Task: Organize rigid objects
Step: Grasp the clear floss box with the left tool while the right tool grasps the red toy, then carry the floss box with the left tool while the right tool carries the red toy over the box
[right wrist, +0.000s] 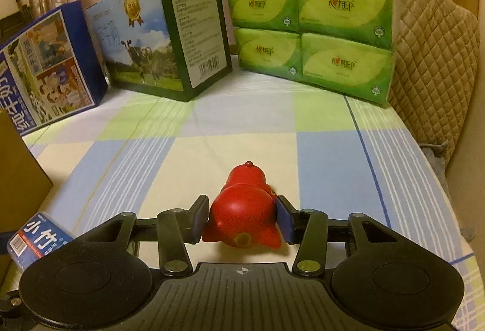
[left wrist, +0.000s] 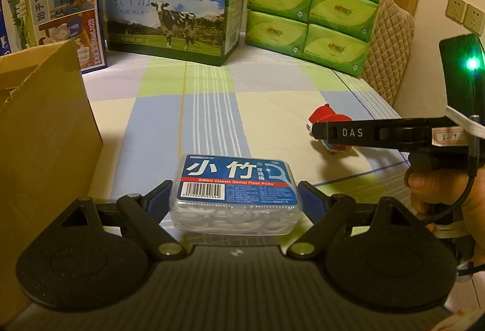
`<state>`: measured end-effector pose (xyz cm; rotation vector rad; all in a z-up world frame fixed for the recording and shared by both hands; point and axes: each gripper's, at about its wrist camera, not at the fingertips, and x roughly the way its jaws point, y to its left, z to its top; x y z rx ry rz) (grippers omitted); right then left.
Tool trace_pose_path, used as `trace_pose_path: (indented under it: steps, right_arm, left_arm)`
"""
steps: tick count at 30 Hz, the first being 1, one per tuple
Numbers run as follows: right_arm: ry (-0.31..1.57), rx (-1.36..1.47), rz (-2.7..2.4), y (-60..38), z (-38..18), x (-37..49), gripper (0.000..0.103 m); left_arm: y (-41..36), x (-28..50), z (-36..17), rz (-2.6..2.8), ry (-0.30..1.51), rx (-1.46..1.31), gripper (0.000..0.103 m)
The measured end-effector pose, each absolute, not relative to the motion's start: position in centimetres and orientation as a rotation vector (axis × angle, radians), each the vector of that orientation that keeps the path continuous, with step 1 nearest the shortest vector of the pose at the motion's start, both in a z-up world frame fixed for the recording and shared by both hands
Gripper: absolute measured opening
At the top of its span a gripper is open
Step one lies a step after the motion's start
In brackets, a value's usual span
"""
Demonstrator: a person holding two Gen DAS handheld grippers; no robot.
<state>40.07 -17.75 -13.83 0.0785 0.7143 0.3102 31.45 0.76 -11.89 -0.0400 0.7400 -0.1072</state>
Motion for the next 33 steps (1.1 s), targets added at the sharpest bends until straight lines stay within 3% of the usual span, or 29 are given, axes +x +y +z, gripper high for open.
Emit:
trace_pose_path:
  steps: [19,33]
  right_arm:
    - [0.804,0.228,0.265,-20.7,-10.6,29.0,0.043]
    - [0.761,0.223,0.225,-21.3,-7.1,19.2,0.043]
  left_arm:
    - [-0.2,25.5,-10.8,-0.156,0.759,-0.055,0.084]
    - [-0.3,18.4,-5.8,-0.171,0.729,-0.070,0.084]
